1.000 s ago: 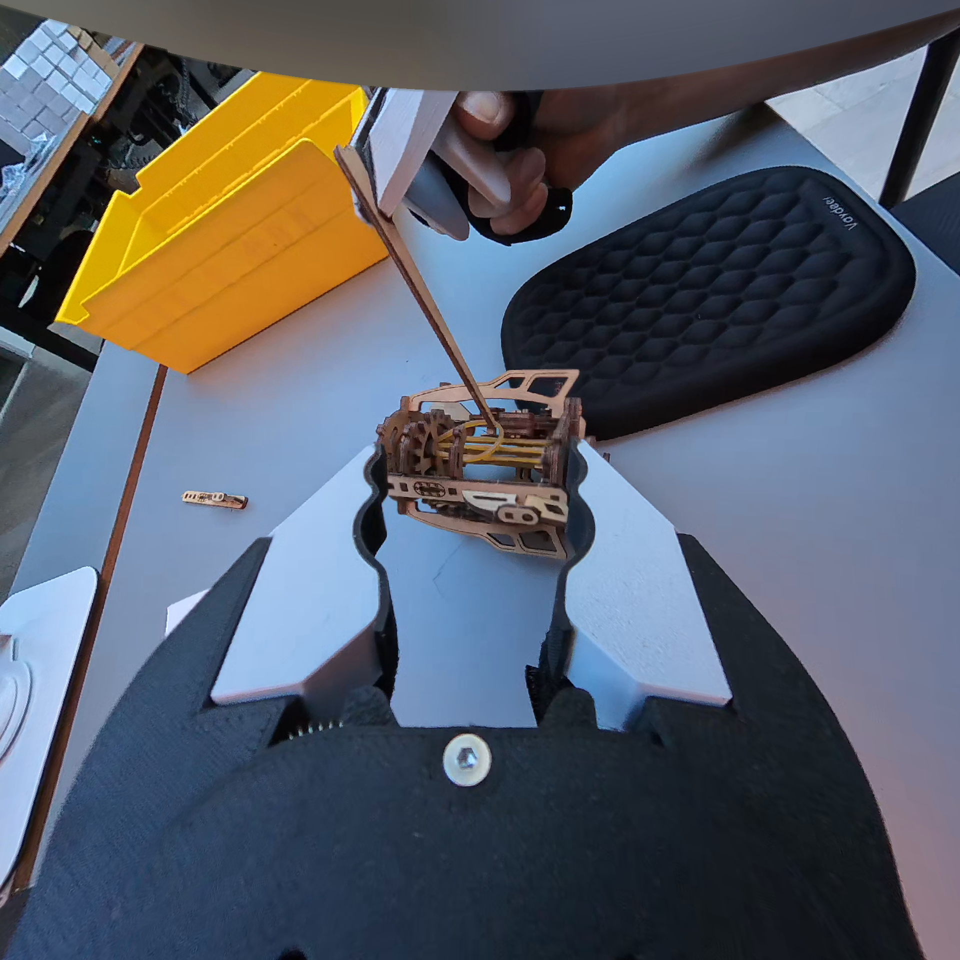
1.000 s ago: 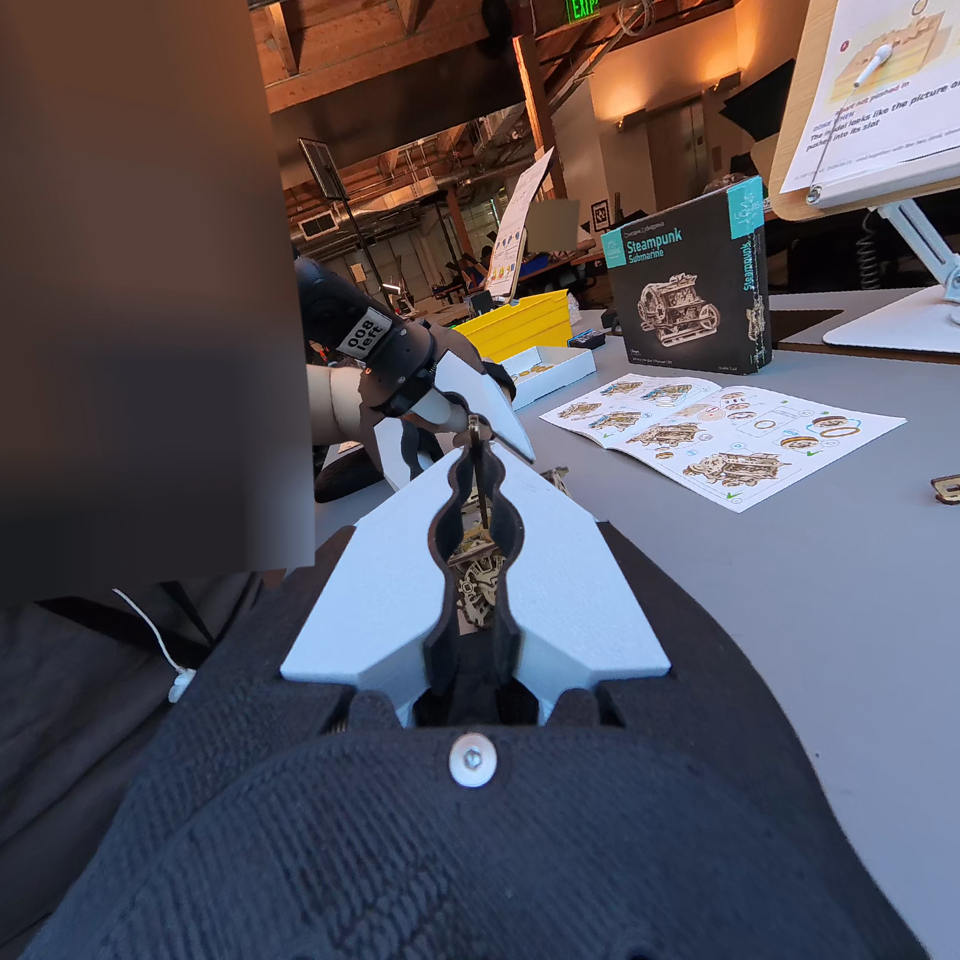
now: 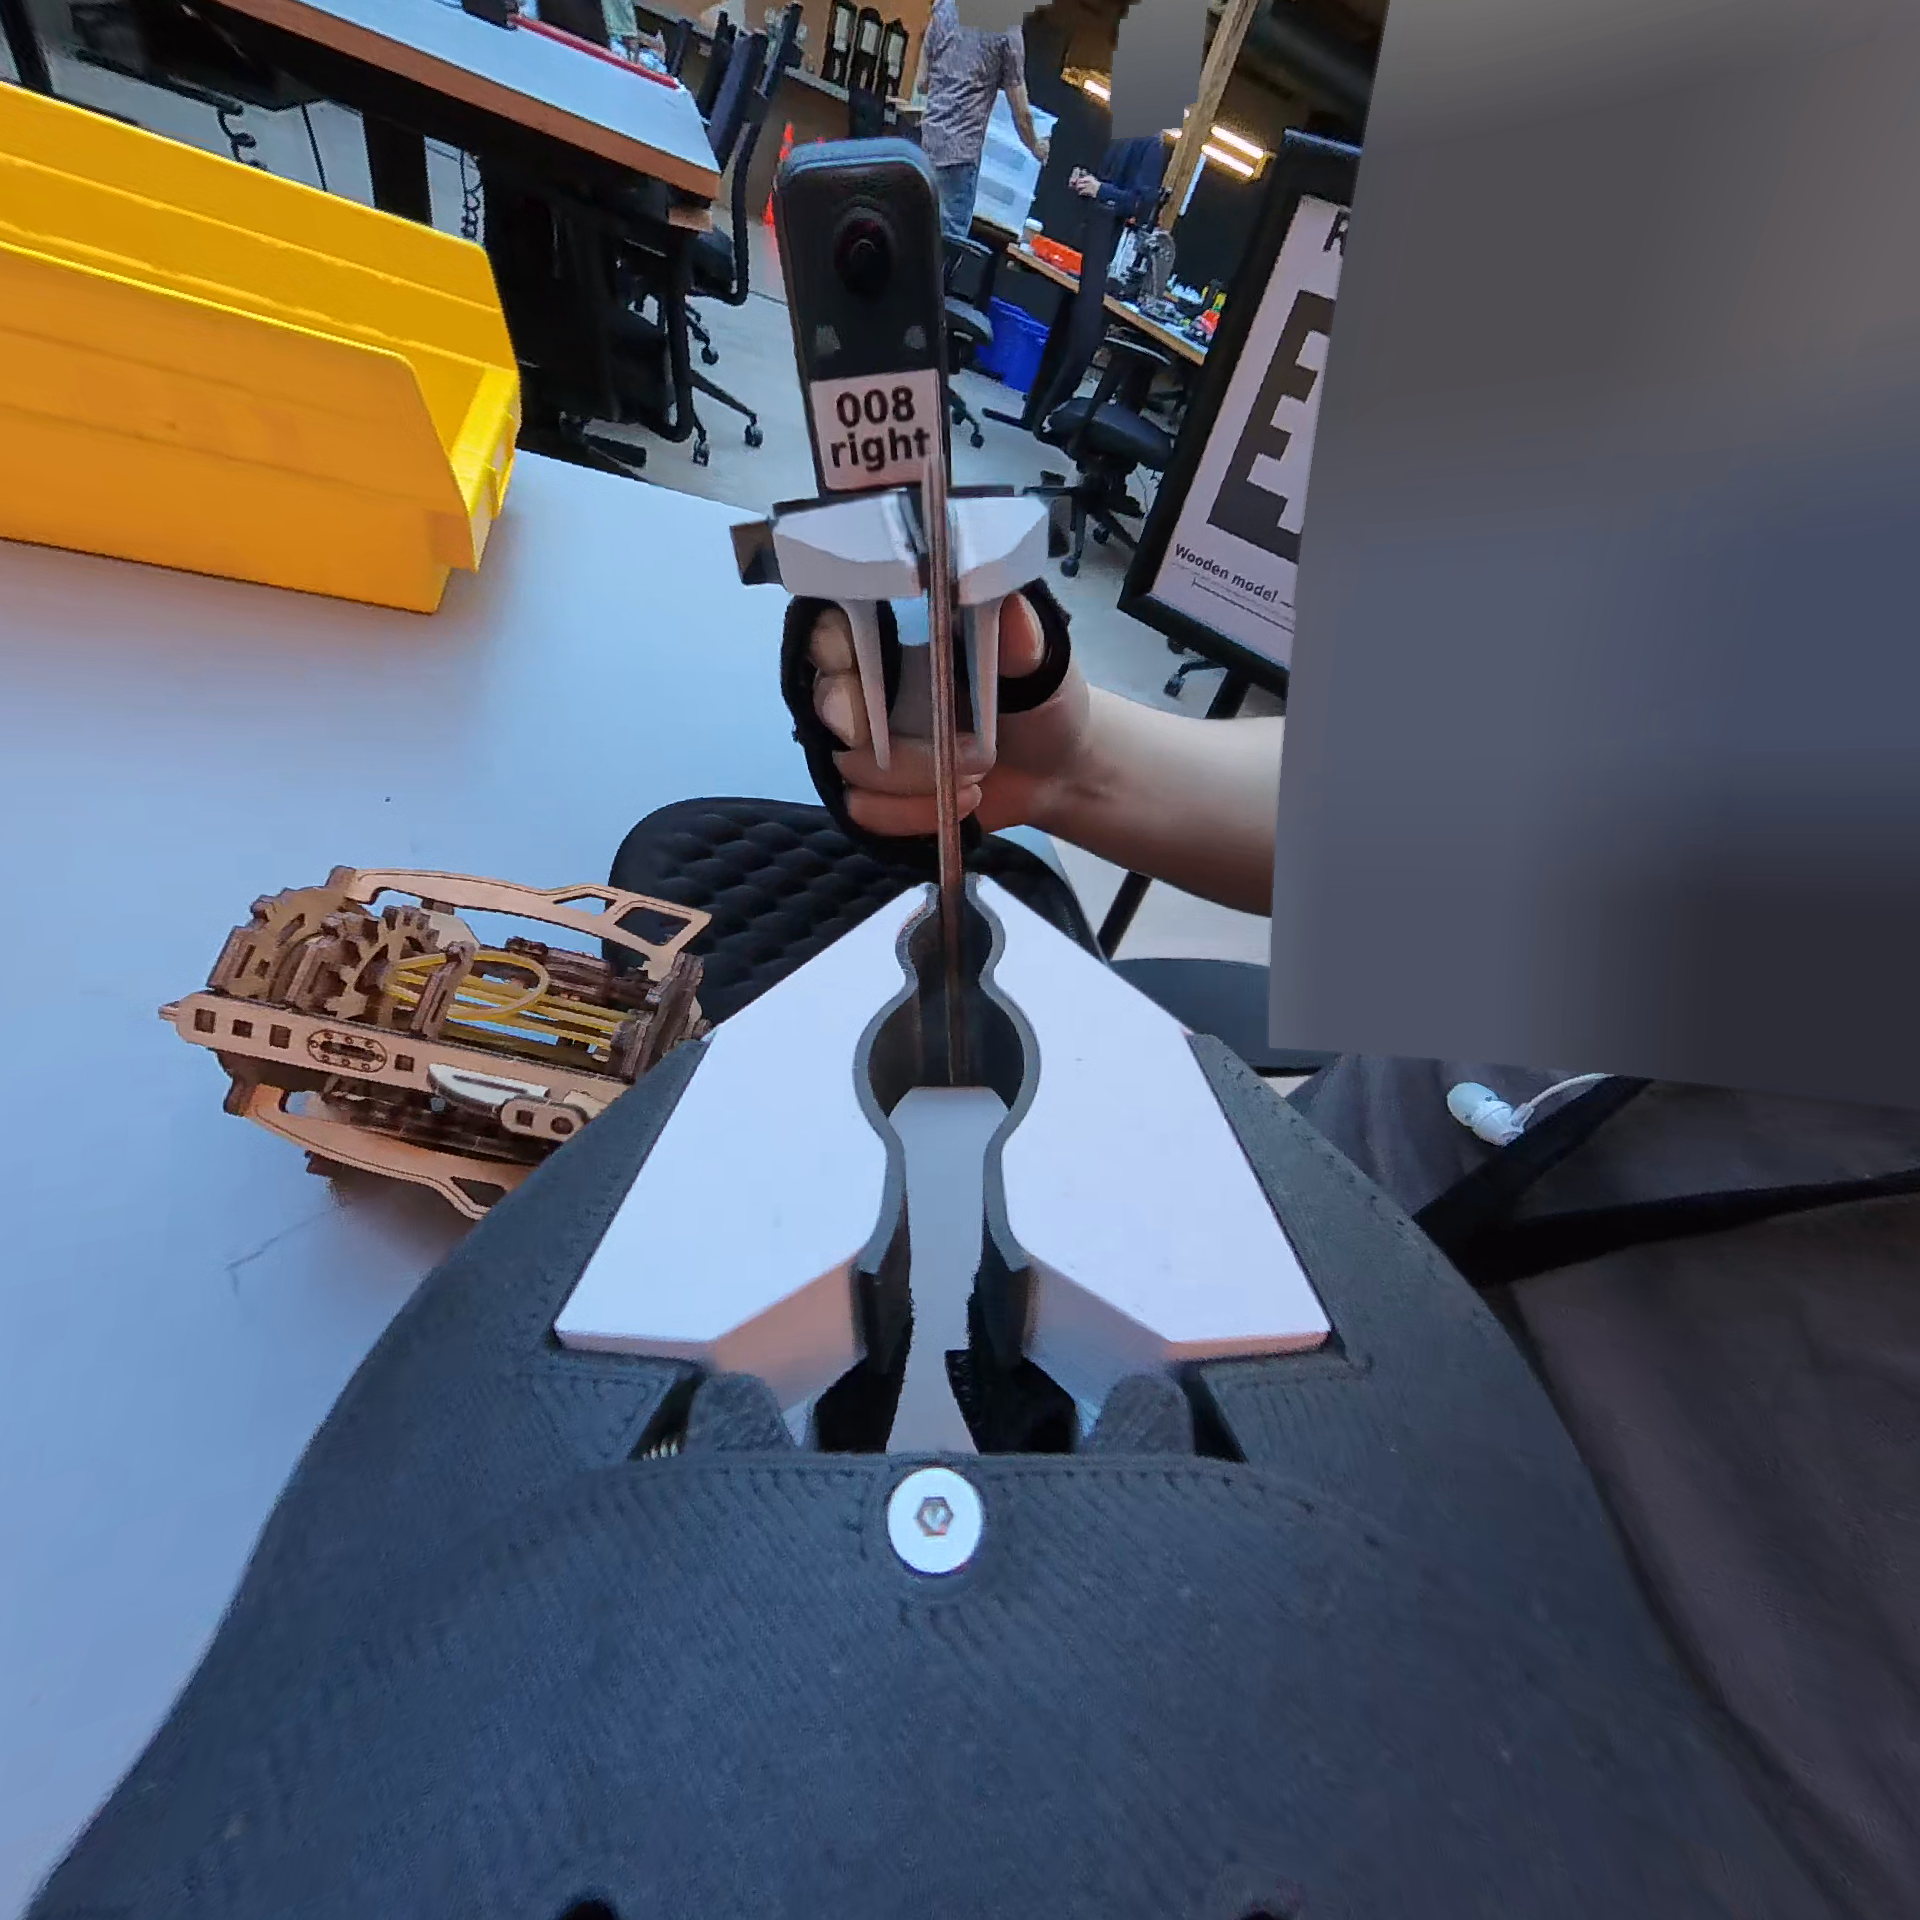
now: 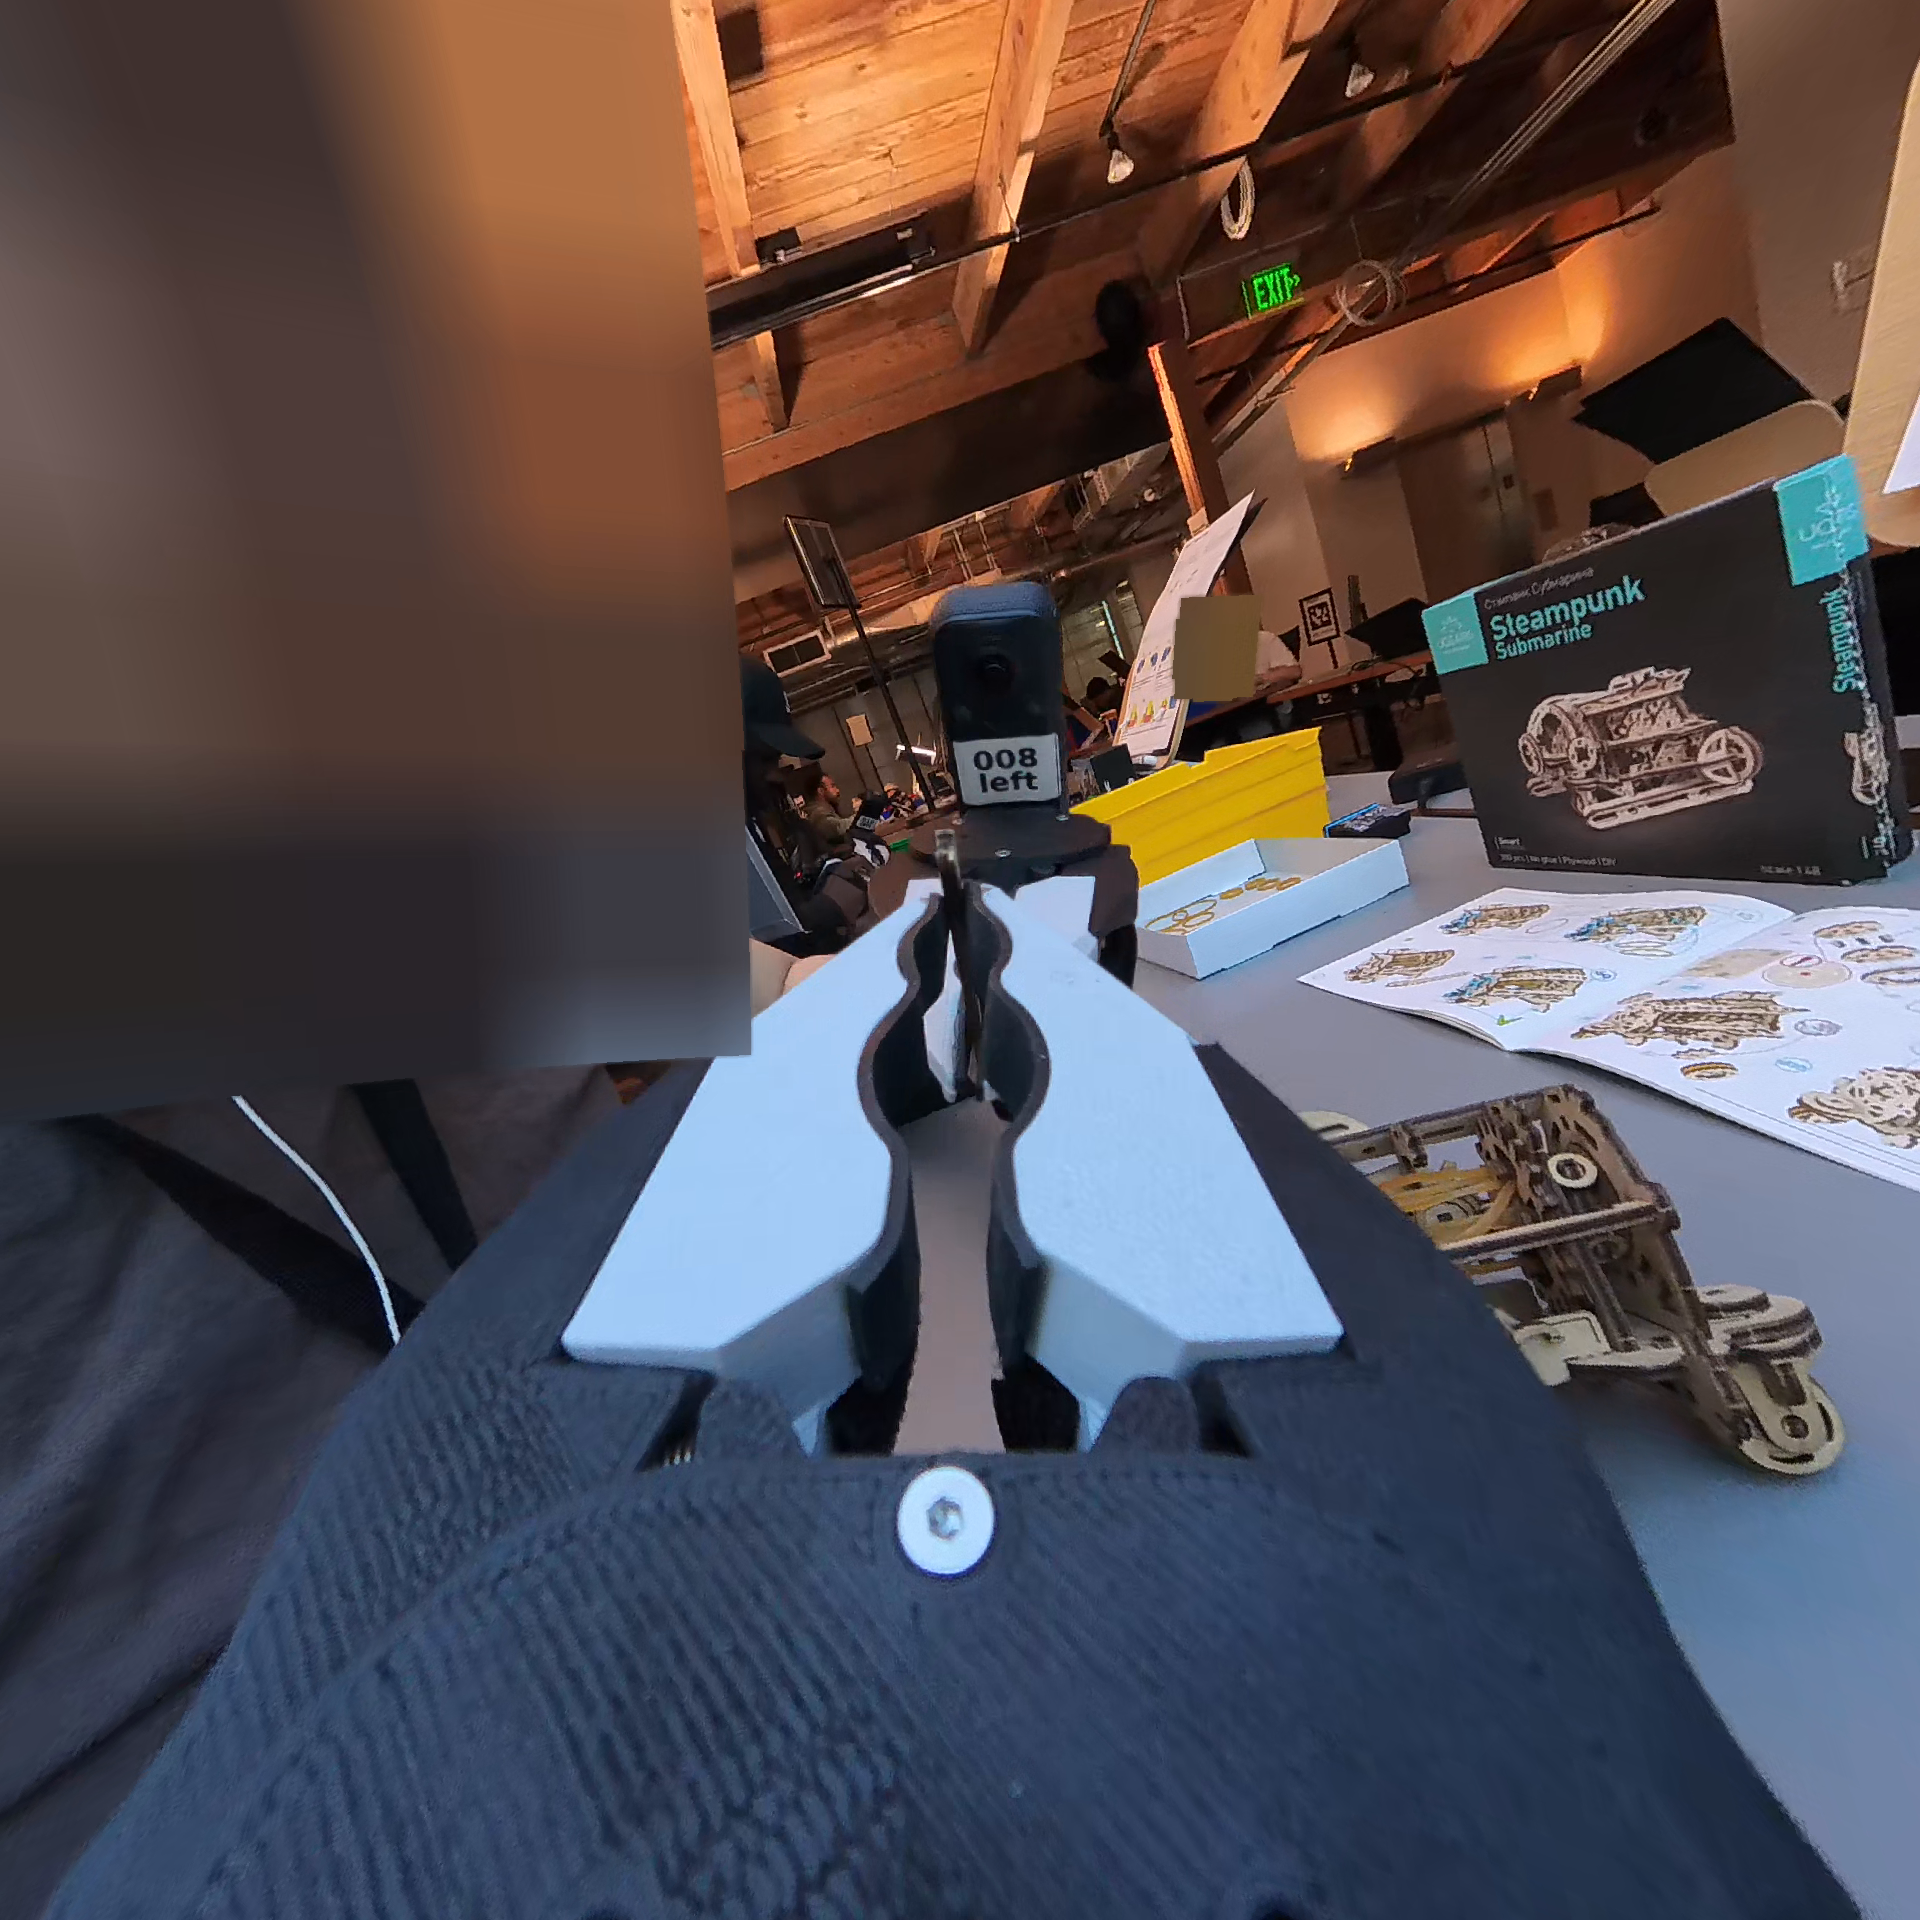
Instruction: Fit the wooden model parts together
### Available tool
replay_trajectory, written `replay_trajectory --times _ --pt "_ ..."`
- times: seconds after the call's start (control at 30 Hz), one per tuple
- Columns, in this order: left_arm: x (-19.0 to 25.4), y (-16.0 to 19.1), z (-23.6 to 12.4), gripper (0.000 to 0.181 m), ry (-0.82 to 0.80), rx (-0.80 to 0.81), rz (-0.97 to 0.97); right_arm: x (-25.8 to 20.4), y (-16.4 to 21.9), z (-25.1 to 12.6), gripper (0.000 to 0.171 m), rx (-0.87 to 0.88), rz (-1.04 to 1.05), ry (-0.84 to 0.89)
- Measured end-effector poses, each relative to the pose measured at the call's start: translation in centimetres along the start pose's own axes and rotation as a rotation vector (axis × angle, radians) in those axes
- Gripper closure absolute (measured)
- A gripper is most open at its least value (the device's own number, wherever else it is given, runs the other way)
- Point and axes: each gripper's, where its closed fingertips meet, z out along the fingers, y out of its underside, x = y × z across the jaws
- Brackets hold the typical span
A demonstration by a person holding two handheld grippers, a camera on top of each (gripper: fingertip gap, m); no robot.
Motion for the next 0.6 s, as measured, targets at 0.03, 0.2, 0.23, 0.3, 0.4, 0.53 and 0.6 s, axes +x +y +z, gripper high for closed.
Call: replay_trajectory --times 0.03,0.2,0.23,0.3,0.4,0.53,0.6 --pt "0.1 -0.1 -0.1 0.181 0.012 0.004 -0.003 0.1 0.2 0.1 0.171 -0.016 0.001 0.003" --pt "0.3 0.5 -0.8 0.181 0.017 -0.068 0.025 -0.2 1.3 0.5 0.167 -0.129 -0.013 -0.025" --pt "0.4 0.5 -1.0 0.181 0.016 -0.079 0.037 0.3 2.0 0.3 0.157 -0.189 -0.043 0.009" --pt "0.3 0.6 -1.3 0.181 0.002 -0.108 0.050 1.1 2.7 0.0 0.134 -0.280 -0.087 0.065" --pt "-0.1 1.0 -1.7 0.181 -0.038 -0.150 0.060 1.5 3.6 0.4 0.109 -0.404 -0.109 0.102" --pt "-0.3 1.7 -1.8 0.181 -0.053 -0.197 0.061 1.0 4.7 2.0 0.109 -0.541 -0.157 0.091" --pt "-0.3 2.1 -1.8 0.181 -0.065 -0.224 0.082 0.6 5.0 2.7 0.124 -0.572 -0.144 0.059"
